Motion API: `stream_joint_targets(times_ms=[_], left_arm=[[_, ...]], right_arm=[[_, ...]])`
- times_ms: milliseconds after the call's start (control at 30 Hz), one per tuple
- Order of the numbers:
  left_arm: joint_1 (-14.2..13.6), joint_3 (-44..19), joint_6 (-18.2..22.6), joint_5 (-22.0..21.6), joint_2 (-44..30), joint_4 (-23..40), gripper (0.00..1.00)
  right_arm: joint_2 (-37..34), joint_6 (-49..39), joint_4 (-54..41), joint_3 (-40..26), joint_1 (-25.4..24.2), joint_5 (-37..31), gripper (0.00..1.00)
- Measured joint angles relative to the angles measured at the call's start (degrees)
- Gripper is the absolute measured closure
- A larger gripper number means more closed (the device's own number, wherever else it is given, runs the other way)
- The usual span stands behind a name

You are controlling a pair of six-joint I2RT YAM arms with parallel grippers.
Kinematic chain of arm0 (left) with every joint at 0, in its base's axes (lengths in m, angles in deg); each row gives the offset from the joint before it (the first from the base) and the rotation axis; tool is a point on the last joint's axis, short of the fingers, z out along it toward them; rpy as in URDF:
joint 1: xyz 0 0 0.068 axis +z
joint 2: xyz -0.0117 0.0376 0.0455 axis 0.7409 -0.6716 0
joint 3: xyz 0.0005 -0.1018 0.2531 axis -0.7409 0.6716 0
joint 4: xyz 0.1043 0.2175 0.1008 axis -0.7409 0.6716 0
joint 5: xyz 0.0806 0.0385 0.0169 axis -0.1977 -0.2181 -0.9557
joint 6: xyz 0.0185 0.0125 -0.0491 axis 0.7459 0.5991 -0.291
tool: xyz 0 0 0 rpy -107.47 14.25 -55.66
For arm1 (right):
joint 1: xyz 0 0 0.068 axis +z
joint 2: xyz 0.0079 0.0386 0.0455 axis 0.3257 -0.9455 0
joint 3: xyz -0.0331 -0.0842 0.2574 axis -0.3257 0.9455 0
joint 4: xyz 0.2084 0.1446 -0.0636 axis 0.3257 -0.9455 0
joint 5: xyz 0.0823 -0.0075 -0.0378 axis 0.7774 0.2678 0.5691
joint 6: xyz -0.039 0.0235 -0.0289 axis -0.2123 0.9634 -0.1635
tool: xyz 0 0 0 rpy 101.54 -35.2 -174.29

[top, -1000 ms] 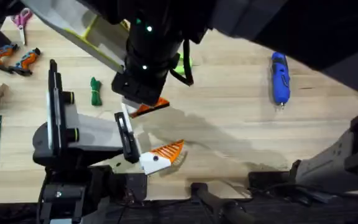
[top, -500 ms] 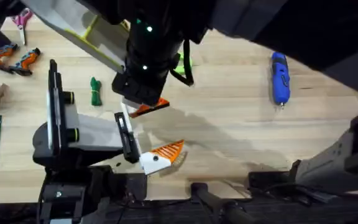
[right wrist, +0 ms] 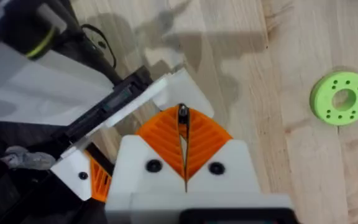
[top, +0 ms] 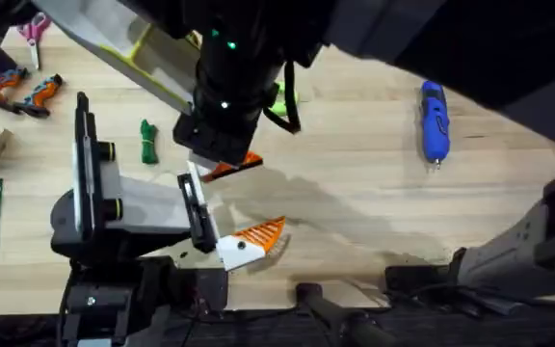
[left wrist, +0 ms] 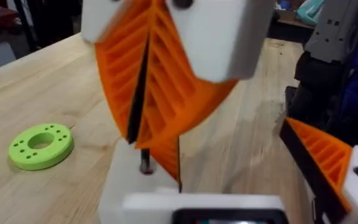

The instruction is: Pick up the gripper from the table and insert it into the empty holder that is missing its gripper. Then pick up a screw, insert it into the mounting hole, and use the screwdriver to tighten it. Finally, clean up the table by picking up the vegetable and placing it into the bucket.

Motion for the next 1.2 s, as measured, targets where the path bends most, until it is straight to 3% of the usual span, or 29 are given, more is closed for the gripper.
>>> stream_joint_targets(times_ms=[1200], left_arm=[[0.0, 0.0, -0.2, 0.0, 0.0, 0.0, 0.016]], right_arm=[[0.0, 1.8, 2.3, 1.9, 0.0, 1.3, 0.995]])
